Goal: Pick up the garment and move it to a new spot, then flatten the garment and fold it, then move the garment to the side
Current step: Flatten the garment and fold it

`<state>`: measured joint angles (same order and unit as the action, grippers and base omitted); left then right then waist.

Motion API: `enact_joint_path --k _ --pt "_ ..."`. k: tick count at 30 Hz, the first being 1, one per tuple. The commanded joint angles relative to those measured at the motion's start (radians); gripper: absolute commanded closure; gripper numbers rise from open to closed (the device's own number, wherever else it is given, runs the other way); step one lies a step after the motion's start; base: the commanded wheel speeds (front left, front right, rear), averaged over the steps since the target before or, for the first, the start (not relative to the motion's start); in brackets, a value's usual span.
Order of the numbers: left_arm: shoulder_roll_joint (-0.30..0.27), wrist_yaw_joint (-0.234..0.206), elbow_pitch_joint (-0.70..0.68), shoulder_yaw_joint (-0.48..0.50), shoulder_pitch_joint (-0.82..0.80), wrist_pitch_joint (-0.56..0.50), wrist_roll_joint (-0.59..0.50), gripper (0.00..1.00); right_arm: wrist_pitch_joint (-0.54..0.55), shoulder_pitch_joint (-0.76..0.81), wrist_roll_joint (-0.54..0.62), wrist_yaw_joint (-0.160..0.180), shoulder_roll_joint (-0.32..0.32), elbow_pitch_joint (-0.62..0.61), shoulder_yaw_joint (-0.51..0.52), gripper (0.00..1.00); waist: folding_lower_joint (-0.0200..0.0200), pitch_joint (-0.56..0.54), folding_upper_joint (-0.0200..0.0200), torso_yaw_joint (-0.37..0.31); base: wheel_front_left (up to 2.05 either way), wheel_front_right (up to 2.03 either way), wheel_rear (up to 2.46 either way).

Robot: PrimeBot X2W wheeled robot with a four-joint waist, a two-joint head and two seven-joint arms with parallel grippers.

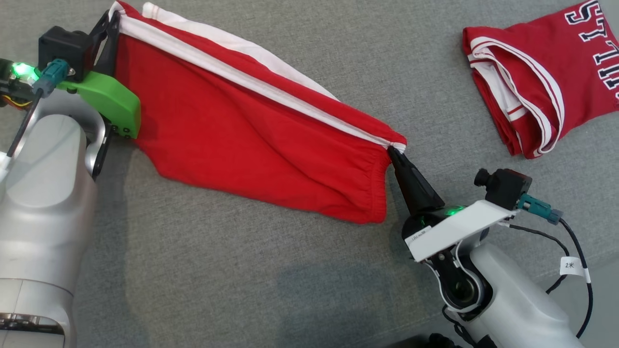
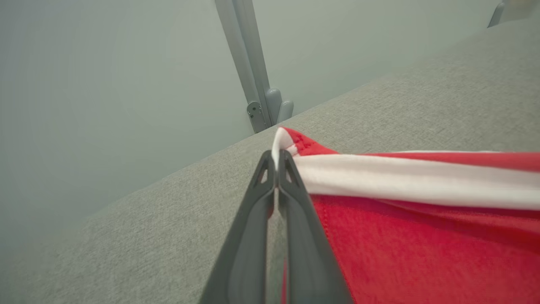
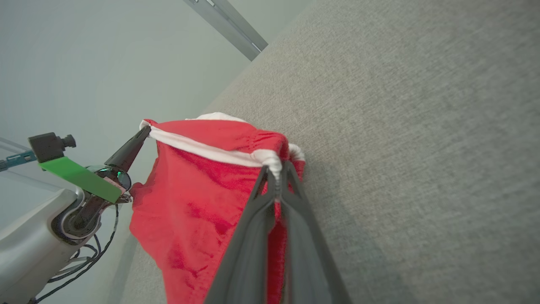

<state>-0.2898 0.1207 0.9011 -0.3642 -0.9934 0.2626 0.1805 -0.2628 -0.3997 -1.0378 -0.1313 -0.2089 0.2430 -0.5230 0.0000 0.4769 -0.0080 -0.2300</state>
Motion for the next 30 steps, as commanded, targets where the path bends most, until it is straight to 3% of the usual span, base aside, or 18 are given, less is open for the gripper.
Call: enact_joint_path --k 1,10,11,12,13,14,15,23,27,30 --pt "-0.002 -0.009 0.007 -0.002 -0.016 0.002 -0.007 1.0 -0.003 -0.008 0.007 0.001 0.006 0.0 0.009 1.0 0.0 0.035 0.008 -0.036 0.0 0.0 0.0" --pt "0.024 -0.038 0.087 -0.026 -0.077 0.002 -0.039 1.0 -0.003 -0.032 0.078 0.001 0.078 -0.003 0.057 1.0 0.0 0.037 0.008 -0.039 0.0 0.0 0.0" --pt "0.029 -0.039 0.095 -0.026 -0.078 0.002 -0.036 0.95 -0.003 -0.035 0.082 0.001 0.084 0.0 0.056 1.0 0.0 0.037 0.008 -0.038 0.0 0.0 0.0" --pt "0.033 -0.038 0.1 -0.026 -0.079 0.002 -0.034 0.76 -0.003 -0.037 0.085 0.001 0.089 0.003 0.057 1.0 0.0 0.036 0.008 -0.037 0.0 0.0 0.0" --pt "0.037 -0.036 0.102 -0.025 -0.081 0.002 -0.03 0.55 -0.003 -0.039 0.088 0.001 0.091 0.005 0.062 0.67 0.0 0.035 0.008 -0.036 0.0 0.0 0.0" --pt "0.04 -0.035 0.102 -0.025 -0.081 0.002 -0.028 0.0 -0.003 -0.039 0.092 0.001 0.093 0.008 0.069 0.15 0.0 0.033 0.008 -0.033 0.0 0.0 0.0" --pt "0.044 -0.032 0.097 -0.025 -0.078 0.002 -0.025 0.0 -0.003 -0.037 0.096 0.001 0.095 0.01 0.075 0.0 0.0 0.032 0.008 -0.03 0.0 0.0 0.0" --pt "0.065 -0.031 0.066 0.008 -0.027 0.002 0.009 0.0 -0.003 0.009 0.217 0.001 0.107 0.011 0.212 0.0 0.0 -0.012 0.008 -0.005 0.0 0.0 0.0" --pt "0.083 -0.023 0.135 0.035 0.016 0.001 0.057 0.0 -0.003 0.064 0.324 0.001 0.124 0.01 0.335 0.0 0.0 -0.055 0.008 0.01 0.0 0.0 0.0" --pt "0.103 -0.021 0.189 0.043 0.041 -0.016 0.082 0.0 -0.003 0.094 0.359 0.001 0.134 0.006 0.368 0.0 0.0 -0.075 0.008 0.016 0.0 0.0 0.0"
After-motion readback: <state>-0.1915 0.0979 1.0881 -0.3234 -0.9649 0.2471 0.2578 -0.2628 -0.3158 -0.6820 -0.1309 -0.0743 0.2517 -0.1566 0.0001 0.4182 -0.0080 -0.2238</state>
